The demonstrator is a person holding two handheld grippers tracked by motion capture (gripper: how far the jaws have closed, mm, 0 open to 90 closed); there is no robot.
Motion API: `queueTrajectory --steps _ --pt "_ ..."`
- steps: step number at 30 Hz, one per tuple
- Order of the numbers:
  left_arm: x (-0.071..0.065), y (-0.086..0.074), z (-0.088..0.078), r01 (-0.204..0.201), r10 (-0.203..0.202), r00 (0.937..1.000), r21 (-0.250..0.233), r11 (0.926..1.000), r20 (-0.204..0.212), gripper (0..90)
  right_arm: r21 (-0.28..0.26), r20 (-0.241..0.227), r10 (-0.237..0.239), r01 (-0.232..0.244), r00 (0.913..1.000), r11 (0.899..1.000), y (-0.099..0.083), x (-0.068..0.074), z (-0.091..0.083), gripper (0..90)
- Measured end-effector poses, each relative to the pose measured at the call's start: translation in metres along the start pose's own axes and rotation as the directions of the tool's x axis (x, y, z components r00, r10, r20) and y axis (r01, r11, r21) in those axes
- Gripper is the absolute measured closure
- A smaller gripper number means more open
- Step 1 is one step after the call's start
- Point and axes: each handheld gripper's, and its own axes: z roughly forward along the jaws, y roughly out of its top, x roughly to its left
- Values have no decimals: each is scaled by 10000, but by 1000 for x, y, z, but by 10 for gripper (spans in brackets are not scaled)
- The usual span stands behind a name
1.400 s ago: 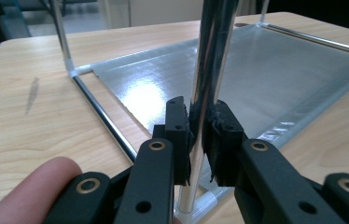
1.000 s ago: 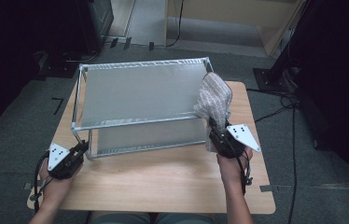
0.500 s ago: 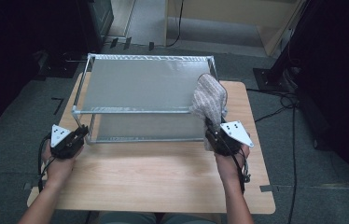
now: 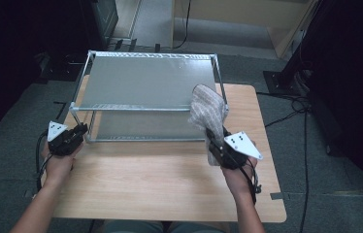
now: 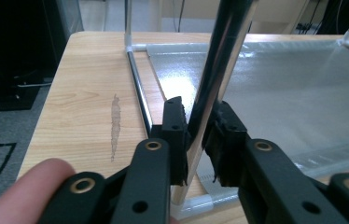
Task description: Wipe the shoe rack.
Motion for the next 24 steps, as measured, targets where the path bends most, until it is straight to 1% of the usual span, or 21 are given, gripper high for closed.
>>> queueTrajectory --steps 1,2,4,5,7,10,11,13,15,17,18,19,20,21,23,24 --pt "0 -1 -2 113 -113 9999 -57 9999 127 736 -28 -113 -34 34 9999 10000 -3 1 -5 611" --pt "0 -2 -3 124 -123 9997 -70 9999 195 683 -55 -300 -65 63 9995 10000 -8 2 -12 611" --pt "0 -5 -7 157 -149 9986 -163 9997 498 602 -50 -389 -113 111 9992 9999 -15 2 -21 611" --pt "0 -7 -10 209 -198 9976 -168 9996 670 552 13 -370 -118 118 9992 9999 -20 2 -25 610" --pt "-2 -10 -16 445 -424 9942 -193 9988 985 459 120 -315 -43 47 9995 9999 -30 -2 -33 610" --pt "-5 -17 -27 558 -524 9907 -231 9982 1257 359 460 -171 242 -234 9996 9987 -50 -14 -38 610" --pt "-6 -19 -30 625 -589 9887 -219 9978 1375 343 648 -118 353 -345 9993 9973 -55 -17 -38 610" --pt "-10 -23 -36 584 -545 9858 -203 9981 1586 313 927 43 293 -296 9996 9953 -66 -23 -36 610" --pt "-13 -25 -39 559 -530 9815 -111 9984 1841 284 1243 64 386 -391 9992 9915 -75 -25 -35 610" --pt "-17 -27 -44 401 -406 9791 63 9992 1992 248 1549 -28 254 -246 9997 9876 -82 -26 -33 609" --pt "-18 -28 -46 400 -406 9789 73 9992 2004 230 1766 -167 200 -168 9997 9841 -86 -25 -32 608" --pt "-19 -29 -48 402 -414 9783 101 9991 2029 224 1859 -255 212 -161 9994 9824 -88 -24 -31 608" --pt "-20 -30 -51 487 -500 9768 112 9987 2085 218 1996 -406 198 -113 9990 9798 -90 -22 -30 608" --pt "-20 -31 -53 516 -536 9761 149 9986 2105 201 2120 -661 39 102 9978 9772 -93 -20 -28 606" --pt "-20 -33 -58 812 -835 9722 192 9965 2189 171 2299 -927 -173 383 9955 9725 -97 -15 -25 605" --pt "-21 -35 -60 935 -955 9707 195 9954 2203 158 2413 -979 -245 476 9949 9693 -100 -13 -23 604"
